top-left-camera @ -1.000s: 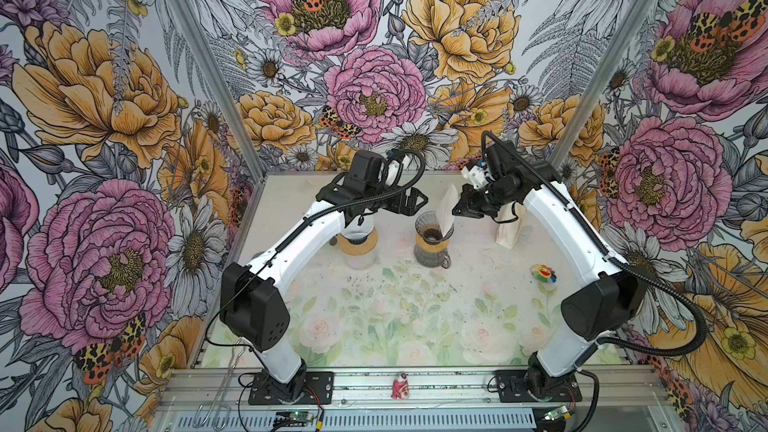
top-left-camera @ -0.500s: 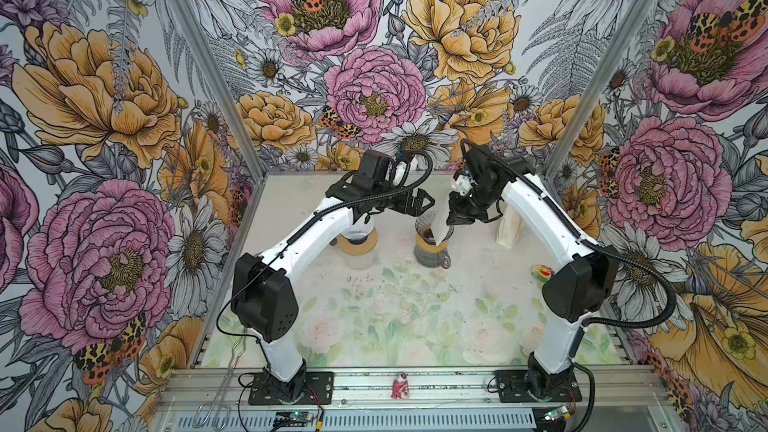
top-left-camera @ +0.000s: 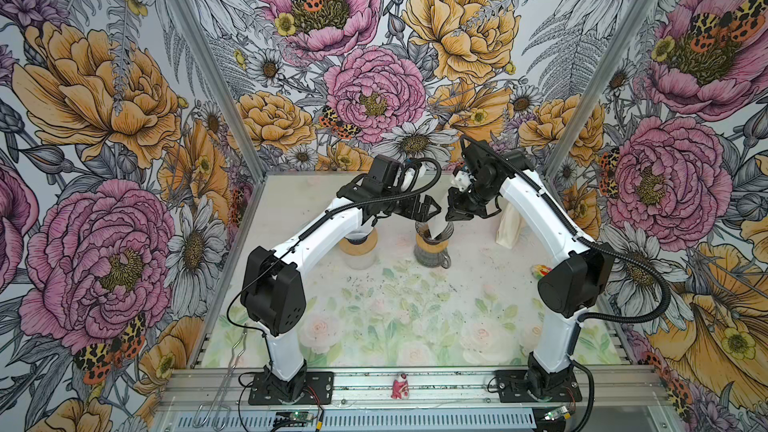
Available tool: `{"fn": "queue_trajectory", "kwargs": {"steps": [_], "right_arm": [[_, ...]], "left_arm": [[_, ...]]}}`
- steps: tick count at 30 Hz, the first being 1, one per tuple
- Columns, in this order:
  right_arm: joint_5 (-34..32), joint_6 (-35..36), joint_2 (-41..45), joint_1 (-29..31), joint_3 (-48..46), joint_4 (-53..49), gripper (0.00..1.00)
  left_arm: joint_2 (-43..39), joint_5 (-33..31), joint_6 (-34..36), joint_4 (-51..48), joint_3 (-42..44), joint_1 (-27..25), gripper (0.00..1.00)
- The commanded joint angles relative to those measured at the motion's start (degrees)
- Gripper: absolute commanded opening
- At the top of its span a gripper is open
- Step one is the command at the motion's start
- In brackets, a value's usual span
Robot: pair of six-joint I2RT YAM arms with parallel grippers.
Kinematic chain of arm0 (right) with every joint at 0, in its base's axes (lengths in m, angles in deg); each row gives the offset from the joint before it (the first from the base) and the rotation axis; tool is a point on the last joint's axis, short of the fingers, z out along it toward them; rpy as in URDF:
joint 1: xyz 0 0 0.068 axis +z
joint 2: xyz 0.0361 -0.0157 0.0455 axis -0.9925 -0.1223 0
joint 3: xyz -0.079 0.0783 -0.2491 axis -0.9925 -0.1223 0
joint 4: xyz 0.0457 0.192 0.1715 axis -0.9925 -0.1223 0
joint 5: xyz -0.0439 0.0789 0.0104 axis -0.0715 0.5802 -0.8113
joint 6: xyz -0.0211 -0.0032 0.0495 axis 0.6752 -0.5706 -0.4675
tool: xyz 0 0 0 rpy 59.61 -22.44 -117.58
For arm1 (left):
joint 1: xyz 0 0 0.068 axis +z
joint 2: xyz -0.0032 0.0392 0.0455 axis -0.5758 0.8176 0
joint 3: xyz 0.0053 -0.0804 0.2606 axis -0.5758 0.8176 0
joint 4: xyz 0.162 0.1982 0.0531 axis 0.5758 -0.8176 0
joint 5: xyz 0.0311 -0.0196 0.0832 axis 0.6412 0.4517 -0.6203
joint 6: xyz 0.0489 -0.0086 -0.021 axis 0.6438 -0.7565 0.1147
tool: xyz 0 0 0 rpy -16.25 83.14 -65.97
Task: Place the coffee filter in the dripper
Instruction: 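Lower the filter into the dripper with the right gripper while the left gripper approaches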
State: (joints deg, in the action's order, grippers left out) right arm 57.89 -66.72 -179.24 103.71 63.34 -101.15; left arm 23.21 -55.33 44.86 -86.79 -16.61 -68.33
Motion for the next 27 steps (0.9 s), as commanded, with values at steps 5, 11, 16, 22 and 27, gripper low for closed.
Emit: {"fn": "queue_trajectory", "kwargs": {"steps": [5, 11, 16, 22, 27], "right_arm": [[0.00, 0.03, -1.68, 0.54, 1.72, 1.04, 0.00], [0.79, 0.31, -2.39, 0.63, 1.77, 1.08, 0.00], [0.72, 0.73, -2.17, 0.63, 1.69, 1.07, 0.01], [0.27, 1.23, -1.99, 0.63, 1.46, 1.01, 0.03], [-0.34, 1.63, -1.90, 0.63, 1.51, 1.06, 0.02]], "left_arm": [[2.12, 1.21, 0.44, -0.65, -3.88, -0.65, 0.99], [3.85, -0.32, 1.68, -2.71, -5.26, -0.41, 0.98], [6.18, -2.66, 3.14, -6.19, -7.57, -0.23, 0.95], [7.93, -3.41, 3.66, -8.15, -8.44, -0.10, 0.89], [8.16, -4.29, 4.01, -9.21, -8.06, 0.40, 0.84]]}}
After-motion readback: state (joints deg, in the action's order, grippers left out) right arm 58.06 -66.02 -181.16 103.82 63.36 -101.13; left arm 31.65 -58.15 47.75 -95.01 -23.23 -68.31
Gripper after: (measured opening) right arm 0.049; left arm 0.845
